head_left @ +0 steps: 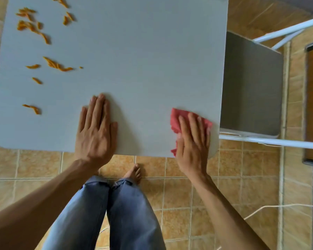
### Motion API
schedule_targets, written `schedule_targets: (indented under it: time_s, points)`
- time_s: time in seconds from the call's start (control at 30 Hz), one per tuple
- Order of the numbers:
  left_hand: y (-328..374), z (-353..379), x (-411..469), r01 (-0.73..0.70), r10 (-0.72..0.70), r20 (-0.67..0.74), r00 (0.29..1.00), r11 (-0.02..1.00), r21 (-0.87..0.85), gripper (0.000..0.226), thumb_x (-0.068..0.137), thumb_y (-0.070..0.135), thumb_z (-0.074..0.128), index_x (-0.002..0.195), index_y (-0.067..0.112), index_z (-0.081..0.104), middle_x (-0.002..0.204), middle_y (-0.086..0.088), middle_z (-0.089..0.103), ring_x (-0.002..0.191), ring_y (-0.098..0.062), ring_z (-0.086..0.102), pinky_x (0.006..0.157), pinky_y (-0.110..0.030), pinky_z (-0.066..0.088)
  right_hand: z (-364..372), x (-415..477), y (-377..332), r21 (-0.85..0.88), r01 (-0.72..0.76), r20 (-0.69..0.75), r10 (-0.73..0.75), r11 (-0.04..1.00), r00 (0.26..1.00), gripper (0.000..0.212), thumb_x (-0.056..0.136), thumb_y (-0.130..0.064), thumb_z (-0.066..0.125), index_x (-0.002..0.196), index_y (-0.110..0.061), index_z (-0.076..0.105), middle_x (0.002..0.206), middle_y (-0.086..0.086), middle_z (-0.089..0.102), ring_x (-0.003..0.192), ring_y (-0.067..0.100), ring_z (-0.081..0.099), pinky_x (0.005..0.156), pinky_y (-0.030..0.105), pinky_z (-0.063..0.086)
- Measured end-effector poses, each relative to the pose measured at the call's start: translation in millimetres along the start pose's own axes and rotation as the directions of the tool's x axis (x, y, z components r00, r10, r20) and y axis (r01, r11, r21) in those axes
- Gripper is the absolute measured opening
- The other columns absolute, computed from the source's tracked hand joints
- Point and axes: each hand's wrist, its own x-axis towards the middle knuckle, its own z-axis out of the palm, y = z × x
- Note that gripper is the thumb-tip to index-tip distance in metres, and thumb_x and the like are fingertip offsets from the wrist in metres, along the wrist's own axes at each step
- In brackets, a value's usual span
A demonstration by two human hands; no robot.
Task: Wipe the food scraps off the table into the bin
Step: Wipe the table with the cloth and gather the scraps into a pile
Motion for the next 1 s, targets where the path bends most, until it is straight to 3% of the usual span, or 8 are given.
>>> schedule_targets:
  time_s: [0.07, 0.13, 0.23, 0.37, 0.53, 0.7, 0.9, 1.0]
  points:
    - [0.8, -0.8, -0.9, 0.001, -0.001, 0.022, 1.000, 1.000, -0.013, 0.061, 0.103, 0.031, 0.026, 0.154, 0.000, 0.019, 0.164, -0.014, 0.012, 0.153, -0.026, 0.006, 0.125, -0.044, 0.006, 7.6, -5.7, -13.6, 0.032, -0.395, -0.151, 0.395, 0.918, 0.906, 0.049, 0.106, -0.026, 0.037, 0.153, -0.014, 0.045, 0.164, 0.012, 0.035, 0.153, 0.036, 0.028, 0.119, 0.062, 0.025]
    - [0.6, -2.1, -1.0, 0.008, -0.007, 0.034, 0.999, 1.000, -0.016, 0.061, 0.103, 0.031, 0.025, 0.154, 0.000, 0.017, 0.164, -0.015, 0.011, 0.154, -0.027, 0.005, 0.125, -0.044, 0.006, 15.7, -3.4, -50.6, 0.070, -0.490, -0.176, 0.495, 0.869, 0.851, 0.050, 0.105, -0.024, 0.040, 0.153, -0.011, 0.044, 0.163, 0.017, 0.035, 0.151, 0.042, 0.028, 0.119, 0.064, 0.024]
    - [0.8, -0.4, -0.9, -0.005, 0.006, 0.034, 0.999, 0.999, -0.037, 0.060, 0.103, 0.028, 0.028, 0.154, -0.001, 0.017, 0.164, -0.015, 0.011, 0.153, -0.026, 0.005, 0.125, -0.042, 0.005, 20.3, -3.1, -107.7, 0.105, -0.080, -0.026, 0.083, 0.991, 0.996, 0.053, 0.103, -0.021, 0.046, 0.155, -0.013, 0.042, 0.166, 0.016, 0.029, 0.155, 0.042, 0.019, 0.122, 0.065, 0.017]
    - [-2.3, -5.9, -3.5, -0.016, 0.012, -0.035, 0.999, 0.992, -0.127, 0.055, 0.099, 0.010, 0.041, 0.150, -0.005, 0.029, 0.161, -0.020, 0.022, 0.152, -0.030, 0.015, 0.124, -0.044, 0.015, 20.6, 41.5, -128.4, 0.178, 0.347, 0.038, -0.359, 0.921, 0.933, 0.054, 0.100, -0.026, 0.050, 0.153, -0.019, 0.045, 0.165, 0.007, 0.035, 0.156, 0.034, 0.022, 0.124, 0.061, 0.018]
    - [-20.6, -26.6, -30.1, 0.050, -0.054, -0.014, 0.998, 0.980, -0.195, 0.054, 0.099, 0.008, 0.039, 0.151, -0.003, 0.027, 0.162, -0.018, 0.019, 0.153, -0.028, 0.013, 0.123, -0.046, 0.019, 35.1, 112.8, -174.3, 0.067, -0.124, -0.068, 0.129, 0.990, 0.989, 0.061, 0.089, -0.026, 0.053, 0.149, -0.016, 0.050, 0.160, 0.013, 0.042, 0.149, 0.041, 0.033, 0.124, 0.062, 0.016]
    - [-77.5, -32.8, -64.0, 0.021, -0.018, 0.021, 1.000, 0.988, -0.155, 0.061, 0.091, 0.001, 0.049, 0.148, -0.008, 0.031, 0.161, -0.020, 0.023, 0.151, -0.032, 0.017, 0.116, -0.054, 0.030, 39.9, 149.4, -208.6, 0.119, 0.287, 0.024, -0.291, 0.951, 0.956, 0.070, 0.086, -0.037, 0.034, 0.151, -0.015, 0.047, 0.162, 0.010, 0.039, 0.151, 0.038, 0.032, 0.123, 0.059, 0.020]
    - [-97.6, -51.6, -68.7, 0.140, -0.144, -0.004, 0.990, 0.972, -0.190, 0.058, 0.095, 0.005, 0.041, 0.150, -0.004, 0.028, 0.162, -0.017, 0.020, 0.153, -0.028, 0.012, 0.122, -0.048, 0.018, 50.2, 129.2, -215.3, 0.131, -0.172, -0.123, 0.188, 0.976, 0.974, 0.055, 0.098, -0.022, 0.041, 0.152, -0.012, 0.046, 0.161, 0.011, 0.040, 0.152, 0.037, 0.031, 0.123, 0.060, 0.019]
    - [-117.0, -62.9, -59.1, 0.319, -0.340, -0.059, 0.939, 0.921, -0.225, 0.053, 0.101, 0.010, 0.032, 0.152, -0.002, 0.025, 0.163, -0.015, 0.016, 0.154, -0.025, 0.007, 0.125, -0.044, 0.011, 48.3, 61.1, -248.6, 0.172, -0.106, -0.075, 0.120, 0.979, 0.990, 0.056, 0.097, -0.019, 0.048, 0.152, -0.011, 0.046, 0.163, 0.015, 0.037, 0.153, 0.039, 0.026, 0.125, 0.059, 0.015]
